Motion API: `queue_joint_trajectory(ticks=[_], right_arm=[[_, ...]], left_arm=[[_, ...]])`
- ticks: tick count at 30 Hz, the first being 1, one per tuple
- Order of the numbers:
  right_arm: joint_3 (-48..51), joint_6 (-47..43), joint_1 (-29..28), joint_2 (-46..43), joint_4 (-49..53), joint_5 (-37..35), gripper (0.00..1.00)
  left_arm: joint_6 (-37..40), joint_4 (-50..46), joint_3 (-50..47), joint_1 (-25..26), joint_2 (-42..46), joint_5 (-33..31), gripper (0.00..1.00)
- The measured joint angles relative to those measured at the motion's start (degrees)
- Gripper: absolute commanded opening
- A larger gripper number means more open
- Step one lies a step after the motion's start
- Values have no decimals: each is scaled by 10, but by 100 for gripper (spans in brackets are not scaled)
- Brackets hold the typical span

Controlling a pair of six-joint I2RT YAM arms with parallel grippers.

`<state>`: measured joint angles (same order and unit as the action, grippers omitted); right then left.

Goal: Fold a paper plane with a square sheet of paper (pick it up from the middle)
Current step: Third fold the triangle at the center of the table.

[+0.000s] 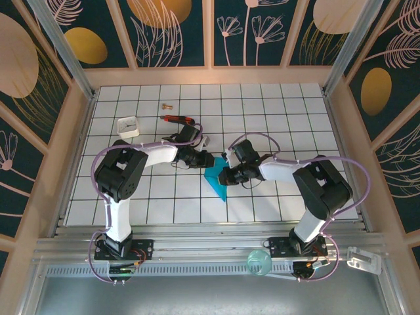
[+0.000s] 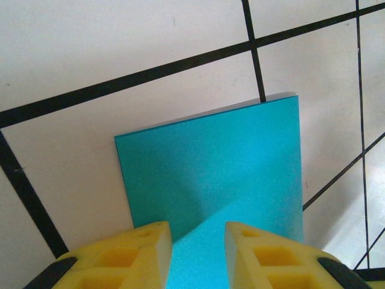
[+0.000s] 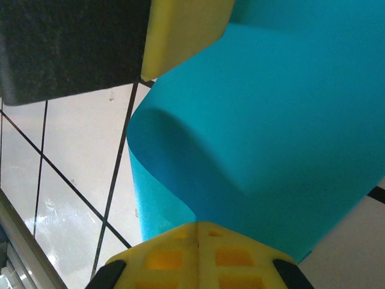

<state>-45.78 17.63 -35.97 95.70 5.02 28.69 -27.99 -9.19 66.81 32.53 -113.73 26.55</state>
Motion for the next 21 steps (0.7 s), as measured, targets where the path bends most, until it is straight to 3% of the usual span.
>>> queue_joint_trajectory(ticks=[21], right_arm=[[-19,-28,9,19,30,-23,3]], left_arm=[[4,1,0,0,1,0,34]])
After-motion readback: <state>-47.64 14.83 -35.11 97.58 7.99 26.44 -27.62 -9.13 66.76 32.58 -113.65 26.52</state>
